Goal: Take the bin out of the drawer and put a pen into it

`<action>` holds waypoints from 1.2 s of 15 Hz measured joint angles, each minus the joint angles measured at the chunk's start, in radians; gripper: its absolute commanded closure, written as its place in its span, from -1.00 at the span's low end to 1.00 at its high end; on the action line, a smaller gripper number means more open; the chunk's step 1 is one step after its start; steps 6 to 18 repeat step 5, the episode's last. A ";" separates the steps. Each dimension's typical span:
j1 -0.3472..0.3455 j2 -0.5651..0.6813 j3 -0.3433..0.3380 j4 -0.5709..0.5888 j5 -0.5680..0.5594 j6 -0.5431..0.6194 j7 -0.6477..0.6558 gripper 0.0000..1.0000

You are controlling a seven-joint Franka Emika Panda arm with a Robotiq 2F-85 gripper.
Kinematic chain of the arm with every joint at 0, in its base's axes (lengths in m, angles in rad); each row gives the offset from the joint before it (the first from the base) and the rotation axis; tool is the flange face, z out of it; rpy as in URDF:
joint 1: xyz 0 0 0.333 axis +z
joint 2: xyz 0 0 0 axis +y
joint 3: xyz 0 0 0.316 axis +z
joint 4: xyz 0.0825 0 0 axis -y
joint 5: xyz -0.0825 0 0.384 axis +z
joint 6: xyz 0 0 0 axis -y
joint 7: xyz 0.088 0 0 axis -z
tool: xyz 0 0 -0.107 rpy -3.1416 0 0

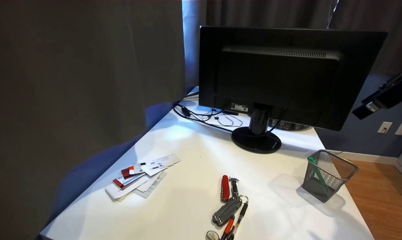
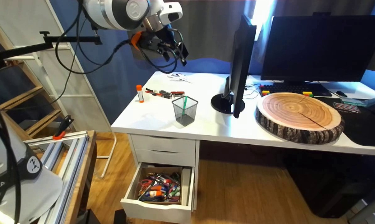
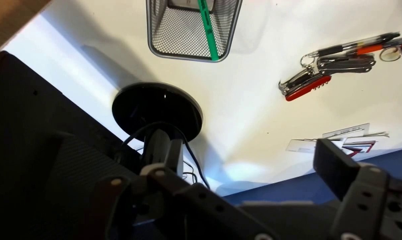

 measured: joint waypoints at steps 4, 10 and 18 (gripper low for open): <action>0.007 -0.036 0.028 -0.004 0.000 -0.114 0.054 -1.00; 0.010 -0.037 0.031 -0.006 0.000 -0.121 0.058 -1.00; 0.010 -0.037 0.031 -0.006 0.000 -0.121 0.058 -1.00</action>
